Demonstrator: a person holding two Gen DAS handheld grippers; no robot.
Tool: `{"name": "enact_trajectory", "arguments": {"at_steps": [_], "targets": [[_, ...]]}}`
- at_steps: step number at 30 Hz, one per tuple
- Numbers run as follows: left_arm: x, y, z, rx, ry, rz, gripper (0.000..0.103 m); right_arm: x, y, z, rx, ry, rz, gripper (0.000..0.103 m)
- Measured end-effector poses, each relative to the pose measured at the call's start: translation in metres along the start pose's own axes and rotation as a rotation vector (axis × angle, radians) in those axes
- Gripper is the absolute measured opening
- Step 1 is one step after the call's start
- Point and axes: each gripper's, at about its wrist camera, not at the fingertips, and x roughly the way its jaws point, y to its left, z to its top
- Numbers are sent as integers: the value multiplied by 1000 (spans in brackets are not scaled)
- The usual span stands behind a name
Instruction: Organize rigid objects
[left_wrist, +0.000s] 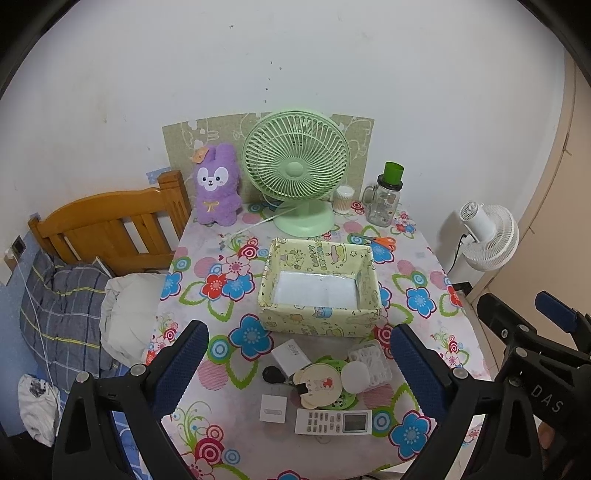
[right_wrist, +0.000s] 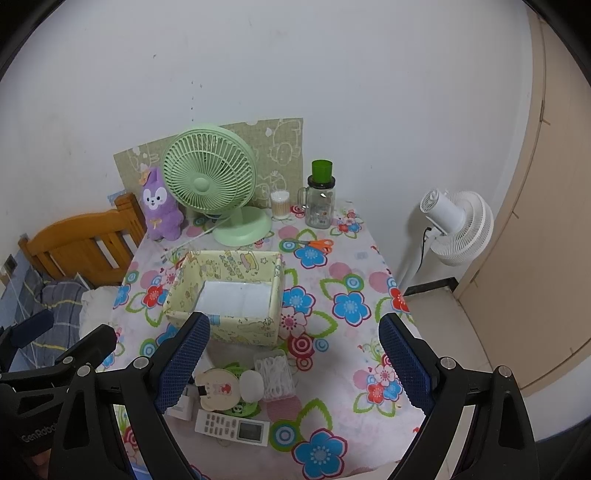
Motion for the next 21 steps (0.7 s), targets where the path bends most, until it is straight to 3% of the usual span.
{"name": "enact_trajectory", "arguments": {"at_steps": [21], "targets": [[1, -1, 1, 5, -3, 2, 99, 3, -2, 4, -1, 0, 0, 95]]}}
